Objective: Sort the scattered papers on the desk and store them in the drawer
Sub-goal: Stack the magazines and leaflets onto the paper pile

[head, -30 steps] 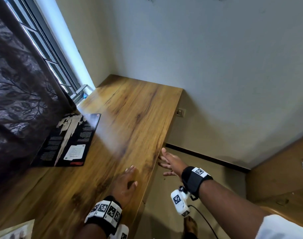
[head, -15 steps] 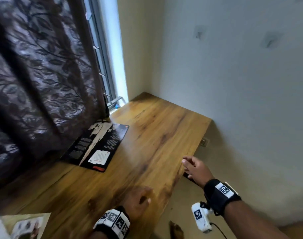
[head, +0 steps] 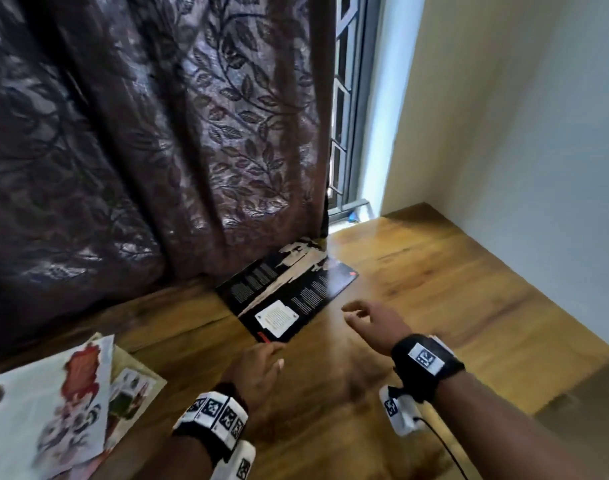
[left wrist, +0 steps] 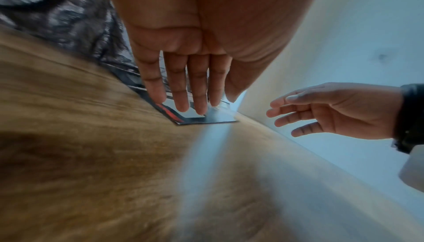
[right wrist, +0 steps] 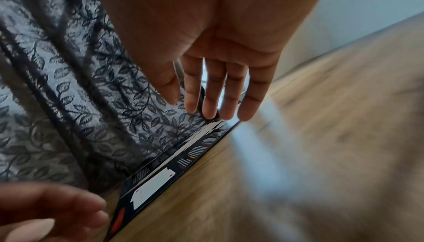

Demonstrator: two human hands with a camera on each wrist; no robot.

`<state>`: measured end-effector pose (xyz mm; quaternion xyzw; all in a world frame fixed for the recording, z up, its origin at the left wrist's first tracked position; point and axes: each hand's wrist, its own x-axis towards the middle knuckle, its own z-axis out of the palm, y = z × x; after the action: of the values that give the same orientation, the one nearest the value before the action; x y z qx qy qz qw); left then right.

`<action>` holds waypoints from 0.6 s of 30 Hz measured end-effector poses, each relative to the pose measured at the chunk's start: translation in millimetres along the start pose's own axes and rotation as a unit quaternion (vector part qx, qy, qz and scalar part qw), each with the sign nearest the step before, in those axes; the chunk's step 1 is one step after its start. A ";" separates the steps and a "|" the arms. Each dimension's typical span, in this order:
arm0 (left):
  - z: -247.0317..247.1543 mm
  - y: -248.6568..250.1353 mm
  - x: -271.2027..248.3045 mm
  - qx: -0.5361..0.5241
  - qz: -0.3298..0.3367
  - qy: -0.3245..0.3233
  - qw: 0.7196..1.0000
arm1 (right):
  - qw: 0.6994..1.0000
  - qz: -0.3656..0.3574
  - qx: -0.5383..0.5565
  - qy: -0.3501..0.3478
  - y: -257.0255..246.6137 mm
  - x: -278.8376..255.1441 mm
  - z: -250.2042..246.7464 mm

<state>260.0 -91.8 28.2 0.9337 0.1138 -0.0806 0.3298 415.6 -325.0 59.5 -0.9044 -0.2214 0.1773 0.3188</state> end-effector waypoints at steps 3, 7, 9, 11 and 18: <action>6.2 -5.8 -13.4 -0.019 -0.034 0.035 0.999 | 0.997 -0.023 -0.058 -0.040 -9.1 47.0 0.6; 14.0 -12.4 -37.0 -0.017 -0.077 0.078 0.994 | 0.988 -0.045 -0.120 -0.081 -18.2 98.9 8.8; 17.6 -16.2 -47.0 -0.024 -0.090 0.084 0.992 | 0.979 -0.060 -0.166 -0.101 -14.2 115.2 19.8; 19.3 -16.1 -54.1 -0.028 -0.103 0.084 0.991 | 0.964 -0.055 -0.227 -0.125 -6.9 122.1 33.7; 20.5 -15.8 -56.9 -0.009 -0.139 0.107 0.984 | 0.933 -0.083 -0.328 -0.121 -48.3 50.3 65.1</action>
<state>199.6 -101.9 15.8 0.9090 0.2777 -0.0247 0.3099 413.8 -233.0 34.3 -0.9087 -0.3787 0.1753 -0.0107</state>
